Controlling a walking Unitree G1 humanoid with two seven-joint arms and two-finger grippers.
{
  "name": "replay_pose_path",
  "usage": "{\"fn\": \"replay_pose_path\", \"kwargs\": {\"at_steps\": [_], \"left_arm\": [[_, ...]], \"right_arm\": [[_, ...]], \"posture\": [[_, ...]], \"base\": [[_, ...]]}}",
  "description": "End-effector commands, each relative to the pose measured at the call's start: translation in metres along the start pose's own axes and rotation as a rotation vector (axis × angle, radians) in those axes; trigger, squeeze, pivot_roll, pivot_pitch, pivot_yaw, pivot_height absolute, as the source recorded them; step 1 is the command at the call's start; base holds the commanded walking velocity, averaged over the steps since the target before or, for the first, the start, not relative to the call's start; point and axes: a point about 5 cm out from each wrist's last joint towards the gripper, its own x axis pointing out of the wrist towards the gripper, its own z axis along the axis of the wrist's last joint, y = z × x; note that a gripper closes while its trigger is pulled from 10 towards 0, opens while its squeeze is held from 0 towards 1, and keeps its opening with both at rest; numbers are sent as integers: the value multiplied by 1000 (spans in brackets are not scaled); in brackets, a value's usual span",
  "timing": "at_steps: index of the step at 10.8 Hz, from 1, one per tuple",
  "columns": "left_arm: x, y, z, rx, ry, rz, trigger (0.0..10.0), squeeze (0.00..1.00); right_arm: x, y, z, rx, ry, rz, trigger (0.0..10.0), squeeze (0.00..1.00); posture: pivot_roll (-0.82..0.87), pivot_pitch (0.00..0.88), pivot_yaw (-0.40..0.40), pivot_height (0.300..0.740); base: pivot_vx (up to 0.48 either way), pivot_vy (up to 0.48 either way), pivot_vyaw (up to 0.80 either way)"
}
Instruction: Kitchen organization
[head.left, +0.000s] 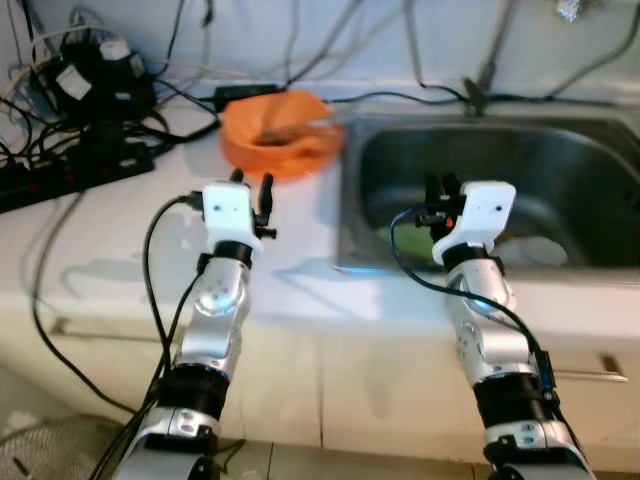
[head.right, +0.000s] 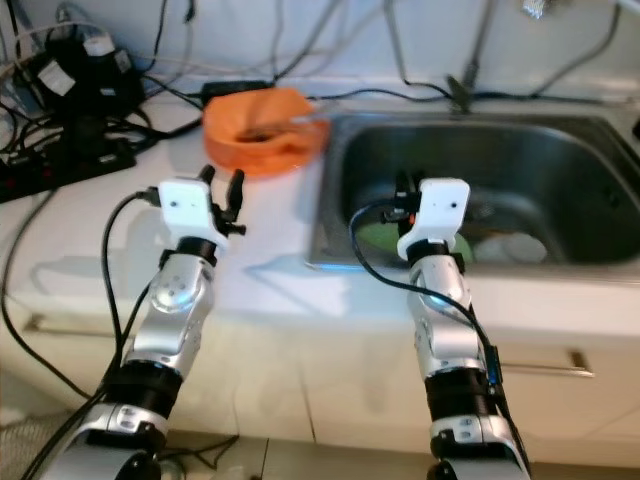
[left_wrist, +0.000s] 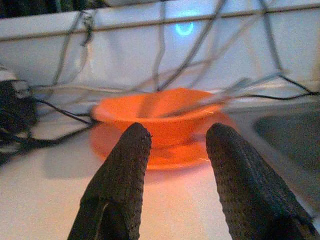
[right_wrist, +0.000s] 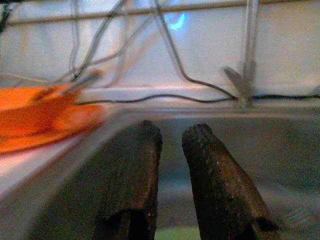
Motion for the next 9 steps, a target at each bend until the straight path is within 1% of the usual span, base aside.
{"fn": "replay_pose_path", "kwargs": {"at_steps": [1, 5, 9], "left_arm": [[2, 1, 4, 1, -16, 4, 10000, 0], [1, 3, 3, -2, -10, 13, 10000, 0], [1, 10, 2, -3, 0, 50, 10000, 0]], "right_arm": [[1, 0, 4, 3, -16, 1, 10000, 0], [2, 3, 2, 6, -8, 12, 10000, 0], [1, 5, 1, 6, -2, 21, 10000, 0]], "posture": [[62, 0, 53, 740], [61, 0, 51, 740], [63, 0, 49, 740]], "base": [[0, 0, 0], [0, 0, 0], [0, 0, 0]]}}
